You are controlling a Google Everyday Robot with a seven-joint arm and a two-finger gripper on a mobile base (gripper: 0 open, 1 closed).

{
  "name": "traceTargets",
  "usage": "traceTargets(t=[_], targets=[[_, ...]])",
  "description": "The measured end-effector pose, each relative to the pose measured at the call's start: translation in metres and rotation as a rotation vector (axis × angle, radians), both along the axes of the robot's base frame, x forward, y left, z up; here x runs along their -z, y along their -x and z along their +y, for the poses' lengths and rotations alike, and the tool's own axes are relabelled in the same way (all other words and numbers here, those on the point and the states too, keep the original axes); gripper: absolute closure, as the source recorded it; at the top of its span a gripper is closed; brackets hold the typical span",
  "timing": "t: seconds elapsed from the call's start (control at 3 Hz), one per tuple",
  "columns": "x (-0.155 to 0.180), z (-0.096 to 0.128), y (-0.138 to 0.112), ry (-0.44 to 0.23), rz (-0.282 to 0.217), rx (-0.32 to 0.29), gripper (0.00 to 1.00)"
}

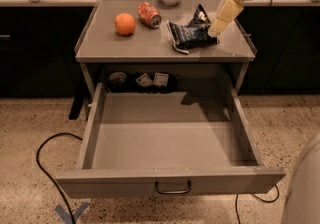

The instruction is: Place blue chip bag into top drawer

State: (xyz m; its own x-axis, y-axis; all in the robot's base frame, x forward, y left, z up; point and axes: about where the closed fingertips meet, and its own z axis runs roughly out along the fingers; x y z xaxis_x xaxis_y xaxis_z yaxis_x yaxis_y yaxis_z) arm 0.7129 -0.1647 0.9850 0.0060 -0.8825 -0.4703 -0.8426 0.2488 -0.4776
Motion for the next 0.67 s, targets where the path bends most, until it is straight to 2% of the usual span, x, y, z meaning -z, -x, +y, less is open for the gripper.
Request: traceTargets(t=[0.33, 0.67], targets=[[0.022, 0.019, -0.021, -0.048, -0.008, -0.04, 0.0], [0.061, 0.039, -0.038, -0.099, 0.03, -0.067, 0.0]])
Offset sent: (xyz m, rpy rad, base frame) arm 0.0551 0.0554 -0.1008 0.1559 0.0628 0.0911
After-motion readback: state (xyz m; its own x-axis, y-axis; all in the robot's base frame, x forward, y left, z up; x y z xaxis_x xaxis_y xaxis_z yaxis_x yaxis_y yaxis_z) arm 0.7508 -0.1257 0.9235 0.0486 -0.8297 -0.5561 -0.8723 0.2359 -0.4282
